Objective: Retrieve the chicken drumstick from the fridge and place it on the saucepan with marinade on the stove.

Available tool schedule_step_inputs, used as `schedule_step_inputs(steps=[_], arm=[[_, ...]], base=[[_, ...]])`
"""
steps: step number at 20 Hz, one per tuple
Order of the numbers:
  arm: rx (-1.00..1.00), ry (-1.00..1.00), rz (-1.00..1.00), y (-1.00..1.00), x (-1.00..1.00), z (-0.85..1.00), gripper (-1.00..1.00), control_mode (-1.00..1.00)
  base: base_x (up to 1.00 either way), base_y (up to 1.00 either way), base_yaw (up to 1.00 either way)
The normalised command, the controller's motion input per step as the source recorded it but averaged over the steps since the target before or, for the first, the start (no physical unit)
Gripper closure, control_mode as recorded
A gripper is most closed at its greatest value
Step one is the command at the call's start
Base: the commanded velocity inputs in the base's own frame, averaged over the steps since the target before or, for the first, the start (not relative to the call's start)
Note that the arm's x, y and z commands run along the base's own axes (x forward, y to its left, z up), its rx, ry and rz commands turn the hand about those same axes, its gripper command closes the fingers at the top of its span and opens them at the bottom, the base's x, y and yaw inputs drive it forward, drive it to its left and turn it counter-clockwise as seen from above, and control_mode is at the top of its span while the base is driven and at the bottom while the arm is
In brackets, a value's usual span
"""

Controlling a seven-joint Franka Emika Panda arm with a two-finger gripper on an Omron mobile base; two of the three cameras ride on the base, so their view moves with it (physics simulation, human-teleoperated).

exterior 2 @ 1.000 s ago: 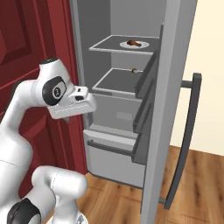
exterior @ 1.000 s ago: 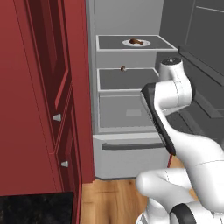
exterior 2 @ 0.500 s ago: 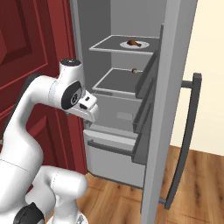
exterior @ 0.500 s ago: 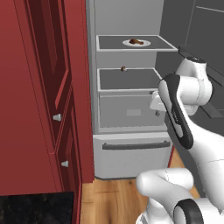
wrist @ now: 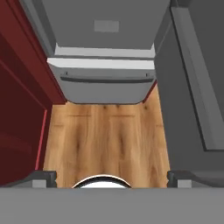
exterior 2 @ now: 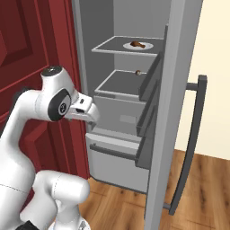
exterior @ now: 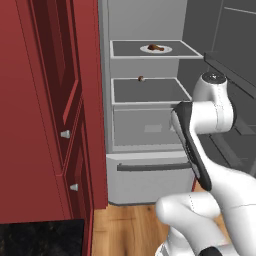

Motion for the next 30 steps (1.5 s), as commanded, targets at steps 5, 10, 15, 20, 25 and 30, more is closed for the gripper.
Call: schedule_step_inputs(steps=[5, 10, 15, 20, 25, 30], arm=[[0.02, -0.22, -0.05, 0.0, -0.24, 0.06, -1.0, -1.0], [0.0, -0.05, 0.0, 0.02, -0.07, 0.0, -1.0, -1.0], [0.0, -0.08, -0.1, 0.03, 0.1, -0.01, -1.0, -1.0], [0.0, -0.06, -0.06, 0.0, 0.08, -0.01, -1.0, 1.0], [0.0, 0.0, 0.0, 0.0, 0.0, 0.0, -1.0, 1.0], [0.0, 0.0, 0.0, 0.0, 0.0, 0.0, -1.0, 1.0]], base=[[0.0, 0.0, 0.0], [0.0, 0.0, 0.0], [0.0, 0.0, 0.0], [0.37, 0.06, -0.29], [0.5, 0.37, -0.15], [0.44, 0.19, 0.07]])
